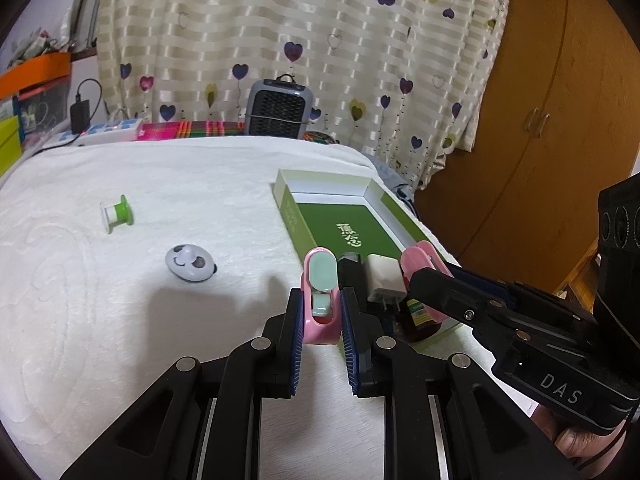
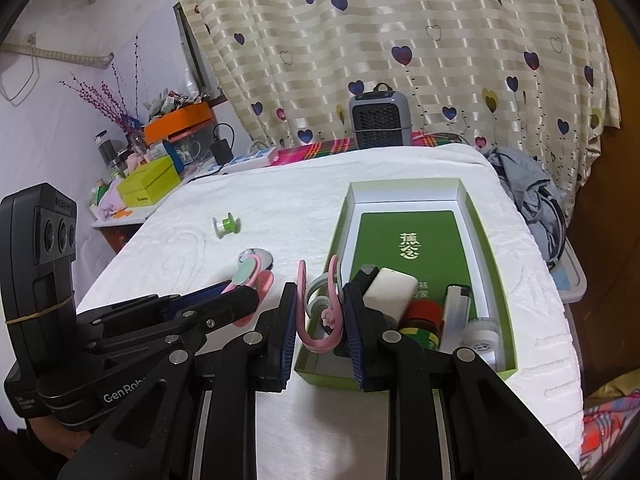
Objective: Organize rigid objects
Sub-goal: 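Carry both pink clips with both tools over the green box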
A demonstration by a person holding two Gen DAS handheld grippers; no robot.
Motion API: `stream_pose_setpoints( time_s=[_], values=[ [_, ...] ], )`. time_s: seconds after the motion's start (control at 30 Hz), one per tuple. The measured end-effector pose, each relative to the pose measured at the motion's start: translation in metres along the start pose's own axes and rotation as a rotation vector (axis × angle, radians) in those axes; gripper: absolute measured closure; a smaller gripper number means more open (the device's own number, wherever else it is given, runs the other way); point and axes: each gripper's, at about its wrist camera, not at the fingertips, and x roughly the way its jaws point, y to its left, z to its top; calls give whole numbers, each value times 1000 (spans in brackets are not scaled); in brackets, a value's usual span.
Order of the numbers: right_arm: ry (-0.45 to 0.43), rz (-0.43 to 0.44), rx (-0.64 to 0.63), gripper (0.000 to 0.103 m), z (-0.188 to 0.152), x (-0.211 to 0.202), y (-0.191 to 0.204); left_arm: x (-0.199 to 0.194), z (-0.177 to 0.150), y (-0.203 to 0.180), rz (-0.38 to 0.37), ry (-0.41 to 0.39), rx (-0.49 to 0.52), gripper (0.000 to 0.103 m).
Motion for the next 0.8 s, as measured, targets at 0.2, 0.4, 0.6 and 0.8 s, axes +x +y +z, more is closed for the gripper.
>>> stream_pose_setpoints(
  time_s=[0.2,0.4,0.6,0.8],
  values=[
    [-9,-7,7,79,1,-5,-6,1,1,-6,-14,1,9,86],
    [-20,-16,11,79,2,-10,-9,0,2,-11,-26,-2,17,86],
    [-25,-31,28,79,2,-13,-17,3,2,-15,-31,5,24,86],
    [-32,-49,50,79,2,-16,-30,11,5,-23,-42,13,37,86]
  ],
)
